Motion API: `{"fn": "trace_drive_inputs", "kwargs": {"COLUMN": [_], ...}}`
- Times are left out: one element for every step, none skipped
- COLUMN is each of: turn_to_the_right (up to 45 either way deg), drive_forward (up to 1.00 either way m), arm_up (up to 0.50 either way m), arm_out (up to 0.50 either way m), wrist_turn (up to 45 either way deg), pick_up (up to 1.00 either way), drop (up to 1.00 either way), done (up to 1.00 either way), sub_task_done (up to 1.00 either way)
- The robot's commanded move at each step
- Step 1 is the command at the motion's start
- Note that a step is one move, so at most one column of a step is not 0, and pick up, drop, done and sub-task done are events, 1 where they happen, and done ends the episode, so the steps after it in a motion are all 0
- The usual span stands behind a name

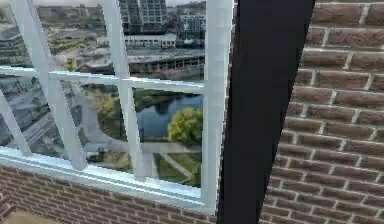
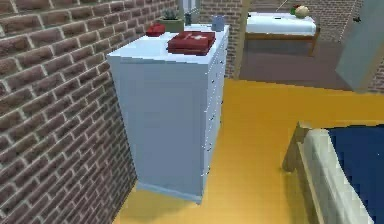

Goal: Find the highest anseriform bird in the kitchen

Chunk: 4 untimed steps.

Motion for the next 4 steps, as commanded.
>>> {"fn": "trace_drive_inputs", "kwargs": {"turn_to_the_right": [-45.0, -39.0, 0.0, -9.0], "drive_forward": [0.0, 0.0, 1.0, 0.0], "arm_up": [0.0, 0.0, 0.0, 0.0], "arm_out": [0.0, 0.0, 0.0, 0.0], "wrist_turn": [0.0, 0.0, 0.0, 0.0], "pick_up": [0.0, 0.0, 0.0, 0.0], "drop": [0.0, 0.0, 0.0, 0.0], "done": [0.0, 0.0, 0.0, 0.0], "sub_task_done": [0.0, 0.0, 0.0, 0.0]}}
